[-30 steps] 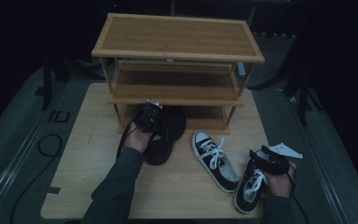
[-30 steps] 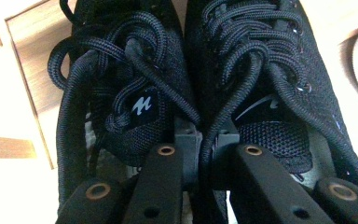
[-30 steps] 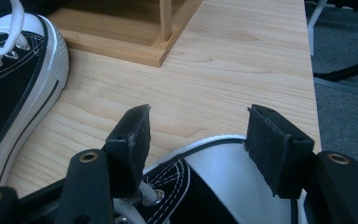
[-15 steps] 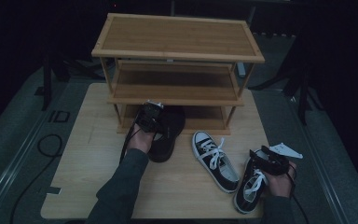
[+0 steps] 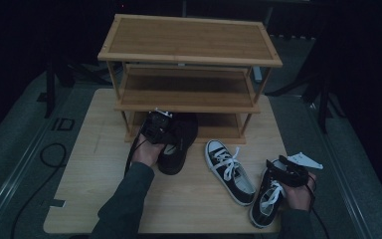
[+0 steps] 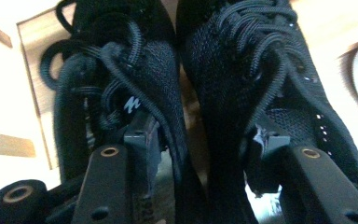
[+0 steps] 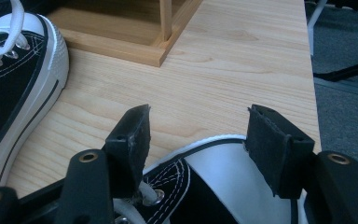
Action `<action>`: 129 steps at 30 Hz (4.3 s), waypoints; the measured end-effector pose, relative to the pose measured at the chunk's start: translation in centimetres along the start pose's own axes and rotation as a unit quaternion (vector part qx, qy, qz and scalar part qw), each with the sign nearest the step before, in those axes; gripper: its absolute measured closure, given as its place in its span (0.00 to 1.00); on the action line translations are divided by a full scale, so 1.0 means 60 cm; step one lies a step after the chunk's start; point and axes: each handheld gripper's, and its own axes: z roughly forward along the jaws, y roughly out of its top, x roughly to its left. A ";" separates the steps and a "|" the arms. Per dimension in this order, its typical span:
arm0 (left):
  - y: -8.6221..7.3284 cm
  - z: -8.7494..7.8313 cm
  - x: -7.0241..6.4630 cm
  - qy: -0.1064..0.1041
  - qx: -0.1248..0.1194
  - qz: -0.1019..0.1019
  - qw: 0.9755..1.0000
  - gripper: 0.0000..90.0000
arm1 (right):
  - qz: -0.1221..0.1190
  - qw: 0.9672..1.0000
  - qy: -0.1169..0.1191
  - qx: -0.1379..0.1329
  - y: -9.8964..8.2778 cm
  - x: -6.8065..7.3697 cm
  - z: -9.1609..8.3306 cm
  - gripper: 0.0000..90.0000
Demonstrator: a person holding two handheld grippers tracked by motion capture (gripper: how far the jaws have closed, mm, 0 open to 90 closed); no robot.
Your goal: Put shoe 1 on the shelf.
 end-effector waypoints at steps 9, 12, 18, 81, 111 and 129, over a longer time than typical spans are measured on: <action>-0.013 -0.044 0.002 -0.020 -0.020 0.022 0.999 0.52 | 0.000 1.000 0.000 0.001 0.000 0.000 0.000 0.44; -0.018 -0.064 0.002 -0.029 -0.036 0.028 0.999 0.55 | 0.001 1.000 -0.001 0.001 0.000 0.001 0.000 0.44; -0.031 -0.083 0.001 -0.053 -0.036 0.047 0.997 0.71 | -0.001 1.000 -0.001 0.001 0.000 0.001 0.000 0.44; -0.172 0.013 -0.072 -0.098 0.042 0.108 0.988 1.00 | -0.001 1.000 -0.002 0.001 0.000 0.001 -0.001 0.44; -0.139 0.044 -0.113 -0.091 0.033 0.122 0.988 1.00 | -0.001 1.000 0.000 0.001 0.000 0.000 0.000 0.44; -0.094 0.070 -0.116 -0.079 0.028 0.113 0.990 1.00 | 0.000 1.000 0.001 0.002 0.001 0.000 0.001 0.44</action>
